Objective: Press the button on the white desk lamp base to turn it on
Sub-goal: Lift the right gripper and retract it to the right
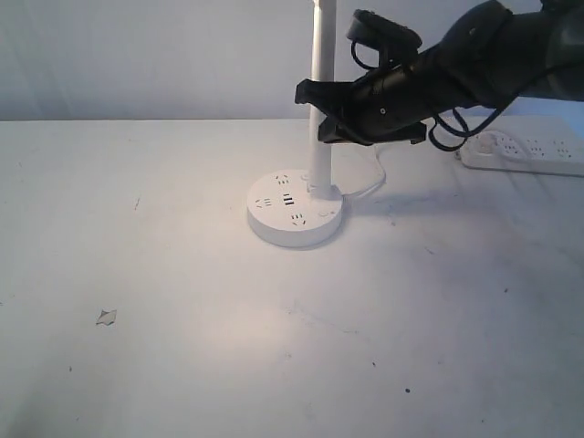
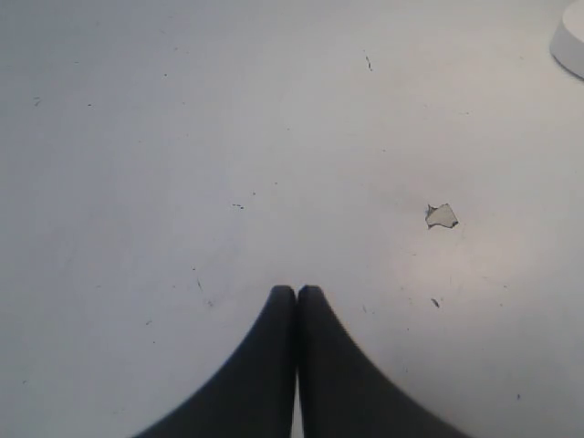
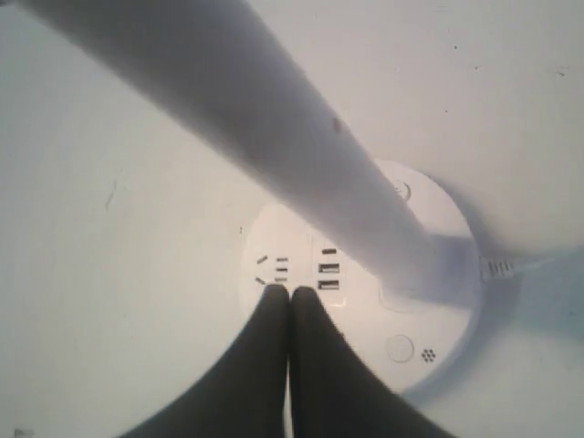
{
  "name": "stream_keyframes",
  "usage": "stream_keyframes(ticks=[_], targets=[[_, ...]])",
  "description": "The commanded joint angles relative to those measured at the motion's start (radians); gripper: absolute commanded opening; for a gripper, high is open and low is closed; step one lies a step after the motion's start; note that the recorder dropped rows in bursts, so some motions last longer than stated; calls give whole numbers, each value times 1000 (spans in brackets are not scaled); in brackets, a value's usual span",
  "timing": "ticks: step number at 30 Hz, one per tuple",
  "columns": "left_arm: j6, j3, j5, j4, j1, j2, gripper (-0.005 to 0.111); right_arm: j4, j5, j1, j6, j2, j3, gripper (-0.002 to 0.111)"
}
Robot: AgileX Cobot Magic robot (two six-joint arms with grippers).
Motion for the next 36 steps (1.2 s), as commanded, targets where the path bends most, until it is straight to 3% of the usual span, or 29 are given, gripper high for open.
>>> stream_keyframes(ticks=[1, 9, 23, 28, 36], targets=[[-1, 2, -2, 0, -8, -3, 0, -177, 101, -1, -10, -53, -2, 0], [-1, 2, -2, 0, -8, -3, 0, -373, 242, -1, 53, -186, -2, 0], [-1, 2, -2, 0, -8, -3, 0, -411, 321, -1, 86, -458, 203, 0], [-1, 2, -2, 0, -8, -3, 0, -394, 435, -1, 127, -482, 212, 0], [-1, 2, -2, 0, -8, -3, 0, -391, 434, -1, 127, -482, 212, 0]])
